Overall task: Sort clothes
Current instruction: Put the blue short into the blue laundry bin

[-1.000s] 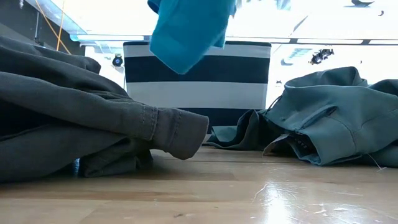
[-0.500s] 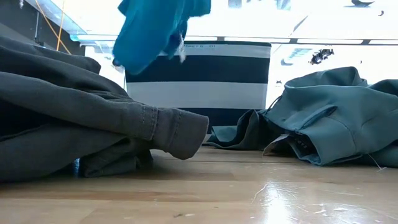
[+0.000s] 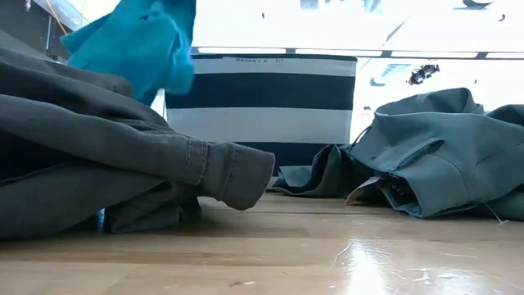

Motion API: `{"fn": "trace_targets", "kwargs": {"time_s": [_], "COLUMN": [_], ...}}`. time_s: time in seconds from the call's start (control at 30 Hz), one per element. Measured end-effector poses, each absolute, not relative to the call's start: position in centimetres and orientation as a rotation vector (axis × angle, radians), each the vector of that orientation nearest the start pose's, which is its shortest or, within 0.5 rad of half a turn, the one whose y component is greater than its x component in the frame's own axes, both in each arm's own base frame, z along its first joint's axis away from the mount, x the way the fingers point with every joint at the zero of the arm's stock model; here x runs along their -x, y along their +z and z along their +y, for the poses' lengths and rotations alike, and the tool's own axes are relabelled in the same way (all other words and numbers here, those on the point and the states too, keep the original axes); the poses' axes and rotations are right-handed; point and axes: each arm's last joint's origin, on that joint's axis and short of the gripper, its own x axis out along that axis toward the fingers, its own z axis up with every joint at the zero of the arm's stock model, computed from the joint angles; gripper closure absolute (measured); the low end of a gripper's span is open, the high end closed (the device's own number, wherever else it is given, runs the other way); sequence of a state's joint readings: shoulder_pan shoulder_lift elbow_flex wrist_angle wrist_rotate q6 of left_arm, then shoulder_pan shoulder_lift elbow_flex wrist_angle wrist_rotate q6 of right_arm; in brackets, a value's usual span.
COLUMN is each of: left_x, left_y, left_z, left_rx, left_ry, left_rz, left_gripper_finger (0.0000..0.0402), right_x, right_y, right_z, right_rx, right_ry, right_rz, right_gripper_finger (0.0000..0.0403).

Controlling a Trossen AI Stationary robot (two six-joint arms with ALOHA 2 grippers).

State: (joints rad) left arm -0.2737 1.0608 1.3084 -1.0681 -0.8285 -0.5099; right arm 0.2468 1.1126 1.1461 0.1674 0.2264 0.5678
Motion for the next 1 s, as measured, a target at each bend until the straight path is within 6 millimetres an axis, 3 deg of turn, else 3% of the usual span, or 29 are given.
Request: {"fn": "trace_targets", "kwargs": {"time_s": [0.23,0.4,0.53,0.63,0.83,1.0], "left_x": [-15.5,-15.8,-16.5,-17.1,-17.8,-16.6], "left_y": [35.2,29.7,25.2,22.9,21.5,20.2], "left_z": [-1.6,-1.8,-2.7,-3.4,-4.2,-3.3], "left_rx": [0.118,0.161,0.343,0.496,0.739,0.886], "left_ry": [0.915,0.955,0.907,0.848,0.733,0.887], "left_rz": [0.484,0.538,0.517,0.438,0.370,0.453], "left_gripper_finger": [0.0402,0.0402,0.0402,0.0401,0.0401,0.0401], "right_x": [-23.4,-23.4,-23.4,-23.4,-23.4,-23.4], "right_y": [42.7,42.7,42.7,42.7,42.7,42.6], "right_z": [5.5,5.5,5.5,5.6,5.6,5.6], "right_rx": [-0.605,-0.605,-0.604,-0.606,-0.618,-0.616], "right_ry": [0.084,0.085,0.096,0.114,0.129,0.128], "right_rz": [-0.175,-0.175,-0.172,-0.166,-0.158,-0.156], "right_gripper_finger": [0.0304,0.0304,0.0304,0.0304,0.0304,0.0304]}}
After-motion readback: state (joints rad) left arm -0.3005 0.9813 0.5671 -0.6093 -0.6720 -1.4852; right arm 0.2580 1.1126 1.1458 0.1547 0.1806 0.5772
